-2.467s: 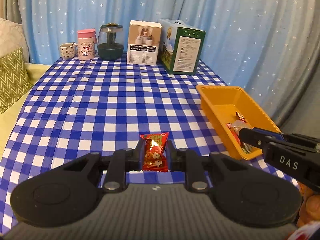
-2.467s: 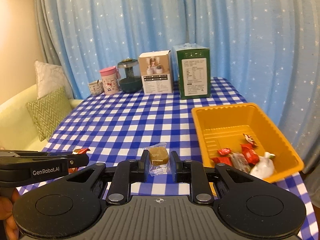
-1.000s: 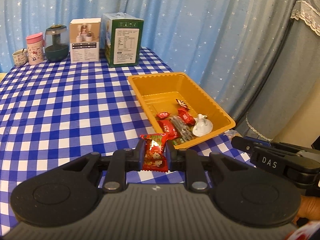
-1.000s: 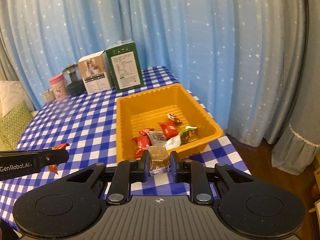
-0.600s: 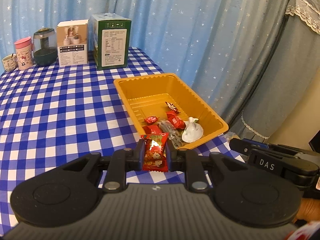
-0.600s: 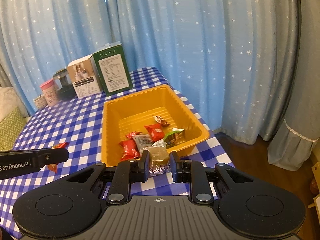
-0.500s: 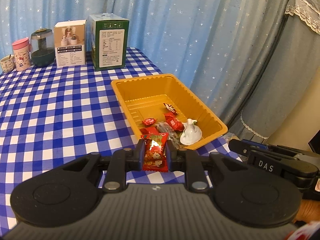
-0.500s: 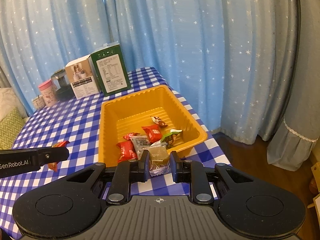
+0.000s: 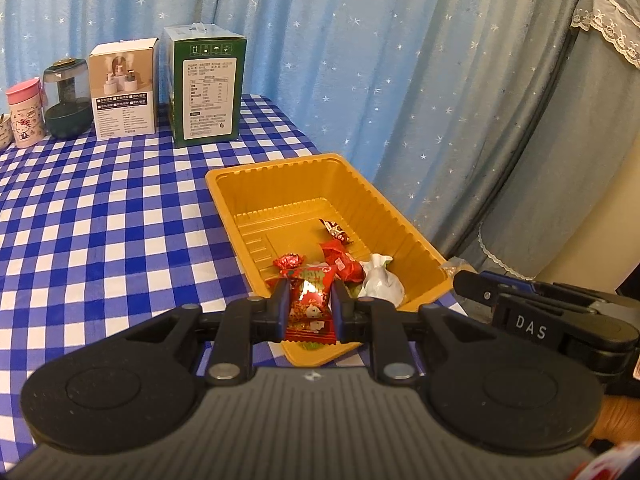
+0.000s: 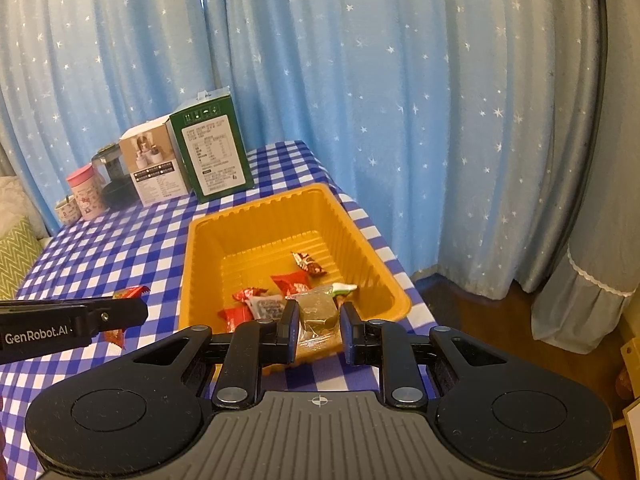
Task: Organize snacks
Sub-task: 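Carry the brown cake and red candy over the orange tray with both tools, then open both tools to drop the cake and candy into the tray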
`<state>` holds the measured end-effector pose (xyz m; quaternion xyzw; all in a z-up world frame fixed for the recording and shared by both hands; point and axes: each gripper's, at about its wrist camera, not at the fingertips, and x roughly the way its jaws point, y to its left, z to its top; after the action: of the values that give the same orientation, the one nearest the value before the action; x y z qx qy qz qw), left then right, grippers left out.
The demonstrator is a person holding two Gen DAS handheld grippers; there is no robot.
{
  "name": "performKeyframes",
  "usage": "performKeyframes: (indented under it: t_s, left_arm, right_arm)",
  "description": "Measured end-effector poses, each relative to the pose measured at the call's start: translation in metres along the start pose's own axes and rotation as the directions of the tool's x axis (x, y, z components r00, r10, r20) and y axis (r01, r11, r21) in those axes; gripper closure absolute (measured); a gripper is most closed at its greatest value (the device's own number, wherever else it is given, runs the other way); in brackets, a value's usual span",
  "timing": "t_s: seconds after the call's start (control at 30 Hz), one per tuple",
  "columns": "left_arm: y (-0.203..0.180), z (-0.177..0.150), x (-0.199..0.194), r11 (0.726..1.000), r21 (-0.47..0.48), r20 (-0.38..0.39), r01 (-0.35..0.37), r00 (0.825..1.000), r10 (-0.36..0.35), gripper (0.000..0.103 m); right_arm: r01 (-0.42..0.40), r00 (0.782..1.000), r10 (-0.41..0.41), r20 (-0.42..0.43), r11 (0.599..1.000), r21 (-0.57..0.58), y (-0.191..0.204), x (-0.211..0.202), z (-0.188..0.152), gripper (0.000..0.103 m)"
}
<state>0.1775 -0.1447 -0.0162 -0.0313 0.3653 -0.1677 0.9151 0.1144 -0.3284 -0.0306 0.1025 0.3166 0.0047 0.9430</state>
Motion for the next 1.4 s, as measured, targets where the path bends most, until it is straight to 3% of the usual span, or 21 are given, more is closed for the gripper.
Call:
performKeyframes:
  t_s: [0.73, 1.23, 1.27, 1.37, 1.4]
  left_arm:
    - [0.018, 0.042, 0.095, 1.0, 0.015, -0.024, -0.009, 1.0, 0.009, 0.084]
    - [0.028, 0.053, 0.137, 1.0, 0.024, -0.053, -0.01, 0.999, 0.011, 0.084]
    - [0.028, 0.053, 0.138, 1.0, 0.027, -0.046, -0.005, 0.999, 0.006, 0.082]
    - [0.03, 0.052, 0.138, 0.999, 0.037, -0.03, -0.019, 0.999, 0.02, 0.062]
    - [0.032, 0.051, 0.137, 0.999, 0.034, -0.026, -0.021, 0.999, 0.022, 0.061]
  right_arm:
    - [-0.051, 0.999, 0.05, -0.017, 0.996, -0.075, -0.004, 0.101, 0.054, 0.081]
    - [-0.061, 0.997, 0.058, -0.042, 0.994, -0.09, -0.003, 0.138, 0.063, 0.081]
    - [-0.061, 0.997, 0.058, -0.043, 0.994, -0.09, -0.003, 0.138, 0.063, 0.081]
    - [-0.063, 0.997, 0.059, -0.046, 0.994, -0.091, -0.002, 0.139, 0.062, 0.081]
    - [-0.063, 0.997, 0.059, -0.046, 0.994, -0.09, -0.002, 0.138, 0.062, 0.081]
